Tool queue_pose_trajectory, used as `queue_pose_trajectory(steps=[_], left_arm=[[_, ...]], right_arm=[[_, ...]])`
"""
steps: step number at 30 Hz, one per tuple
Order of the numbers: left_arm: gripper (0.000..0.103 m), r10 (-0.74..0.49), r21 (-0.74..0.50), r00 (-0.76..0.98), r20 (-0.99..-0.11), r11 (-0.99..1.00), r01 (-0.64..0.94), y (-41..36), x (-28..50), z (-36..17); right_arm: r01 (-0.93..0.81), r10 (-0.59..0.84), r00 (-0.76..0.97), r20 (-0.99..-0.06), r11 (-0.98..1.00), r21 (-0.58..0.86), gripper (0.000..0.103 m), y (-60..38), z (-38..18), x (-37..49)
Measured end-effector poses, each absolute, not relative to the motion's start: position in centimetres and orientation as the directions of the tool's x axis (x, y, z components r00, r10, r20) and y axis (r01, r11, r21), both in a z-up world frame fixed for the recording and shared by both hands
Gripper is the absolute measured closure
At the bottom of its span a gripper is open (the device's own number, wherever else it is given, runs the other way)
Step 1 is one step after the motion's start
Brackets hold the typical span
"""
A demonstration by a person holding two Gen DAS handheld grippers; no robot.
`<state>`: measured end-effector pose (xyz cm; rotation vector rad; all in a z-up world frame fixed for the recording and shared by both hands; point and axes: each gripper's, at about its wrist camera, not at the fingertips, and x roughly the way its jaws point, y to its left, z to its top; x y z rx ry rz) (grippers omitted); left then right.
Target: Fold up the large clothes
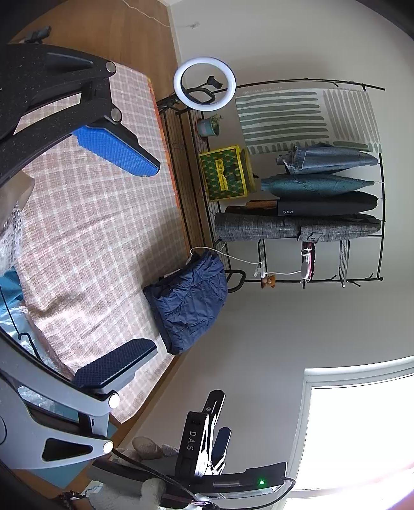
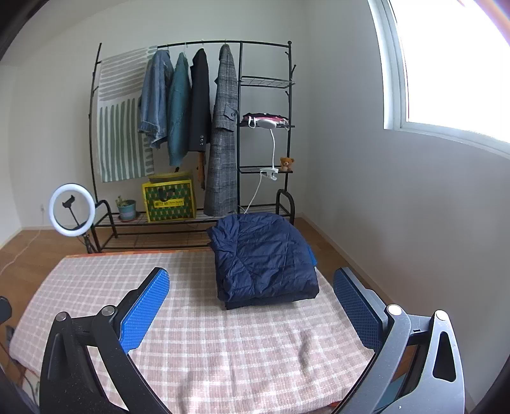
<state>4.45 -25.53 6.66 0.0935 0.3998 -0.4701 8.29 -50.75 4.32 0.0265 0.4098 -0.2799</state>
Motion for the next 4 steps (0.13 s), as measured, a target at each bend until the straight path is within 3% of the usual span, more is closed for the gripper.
queue_pose_trajectory(steps=[4], left_arm=[[0.0,-0.42,-0.008,0.817,-0.396,0.891,0.454,-25.07,4.64,6.61]], right_arm=[[0.274,-0.263,0.878,-0.4,0.961,-0.032,0.001,-50.82,4.16,8.4]])
